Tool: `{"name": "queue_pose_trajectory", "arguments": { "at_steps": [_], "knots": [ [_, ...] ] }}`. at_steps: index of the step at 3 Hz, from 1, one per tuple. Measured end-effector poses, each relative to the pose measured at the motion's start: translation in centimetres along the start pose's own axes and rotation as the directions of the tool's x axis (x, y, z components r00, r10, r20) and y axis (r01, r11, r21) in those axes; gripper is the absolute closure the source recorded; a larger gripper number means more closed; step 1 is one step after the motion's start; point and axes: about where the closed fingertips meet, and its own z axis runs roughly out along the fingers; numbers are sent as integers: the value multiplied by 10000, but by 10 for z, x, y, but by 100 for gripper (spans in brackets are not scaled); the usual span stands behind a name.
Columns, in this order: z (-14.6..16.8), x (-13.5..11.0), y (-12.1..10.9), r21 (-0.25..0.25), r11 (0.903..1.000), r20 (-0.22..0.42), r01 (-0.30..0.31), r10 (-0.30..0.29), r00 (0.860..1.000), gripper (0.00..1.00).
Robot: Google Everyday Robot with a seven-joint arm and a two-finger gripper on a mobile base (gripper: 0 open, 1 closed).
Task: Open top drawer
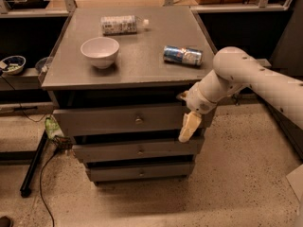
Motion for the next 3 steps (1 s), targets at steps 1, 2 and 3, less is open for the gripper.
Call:
{"name": "queue_pose_trajectory", "arguments": {
  "at_steps": [1, 2, 3],
  "knots": [
    [12, 2, 0, -212, 9998, -42, -2, 1, 10000, 0],
    [12, 2, 1, -218, 9998, -41, -3, 3, 10000, 0],
    [12, 4, 16, -913, 9957, 268, -145, 170, 9995, 0]
  ]
}}
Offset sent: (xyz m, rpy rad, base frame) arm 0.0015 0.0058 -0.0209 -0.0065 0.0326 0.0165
